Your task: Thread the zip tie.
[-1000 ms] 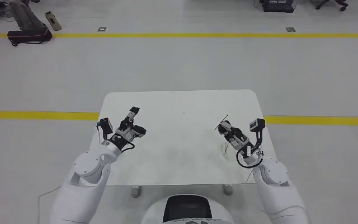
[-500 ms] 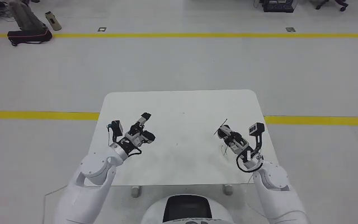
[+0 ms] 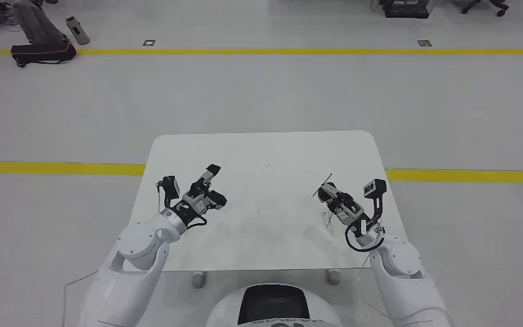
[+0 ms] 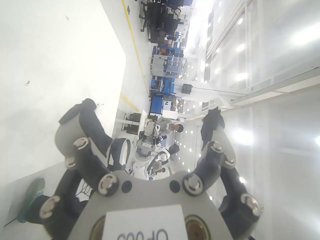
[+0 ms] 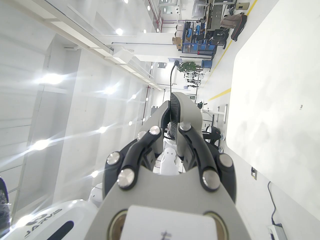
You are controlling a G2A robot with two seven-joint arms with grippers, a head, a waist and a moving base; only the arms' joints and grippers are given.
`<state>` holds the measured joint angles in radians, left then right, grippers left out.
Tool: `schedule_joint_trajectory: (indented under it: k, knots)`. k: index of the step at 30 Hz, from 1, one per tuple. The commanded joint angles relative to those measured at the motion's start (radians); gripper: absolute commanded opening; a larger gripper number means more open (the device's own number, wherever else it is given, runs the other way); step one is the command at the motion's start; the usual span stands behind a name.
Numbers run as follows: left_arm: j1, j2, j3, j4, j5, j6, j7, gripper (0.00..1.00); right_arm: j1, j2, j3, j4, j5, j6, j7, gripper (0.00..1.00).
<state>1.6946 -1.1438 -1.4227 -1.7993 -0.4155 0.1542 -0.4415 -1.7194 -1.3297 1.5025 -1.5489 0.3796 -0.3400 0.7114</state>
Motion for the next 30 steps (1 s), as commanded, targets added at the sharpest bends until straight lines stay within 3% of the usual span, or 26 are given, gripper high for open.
schedule_joint_trajectory:
  k: [1, 4, 7, 11, 15, 30]
  knots:
    - [0.000, 0.000, 0.000, 0.000, 0.000, 0.000, 0.000, 1.00, 0.000, 0.000, 0.000, 0.000, 0.000, 0.000, 0.000, 0.00]
    - [0.000, 0.000, 0.000, 0.000, 0.000, 0.000, 0.000, 1.00, -0.001, -0.001, -0.007, 0.000, 0.002, 0.001, -0.015, 0.00]
    - [-0.009, -0.002, 0.030, 0.004, -0.032, -0.012, -0.041, 1.00, -0.010, -0.001, -0.012, -0.007, 0.005, 0.000, -0.031, 0.00]
    - [-0.036, -0.002, 0.082, 0.024, -0.031, 0.025, -0.116, 1.00, -0.026, -0.008, -0.013, -0.010, -0.013, 0.000, -0.069, 0.00]
    - [-0.062, -0.005, 0.132, 0.042, -0.047, 0.050, -0.145, 1.00, -0.042, -0.017, -0.018, -0.010, -0.018, 0.000, -0.084, 0.00]
    - [-0.065, -0.005, 0.136, 0.046, -0.042, 0.048, -0.137, 1.00, -0.043, -0.019, -0.017, -0.014, -0.026, 0.000, -0.081, 0.00]
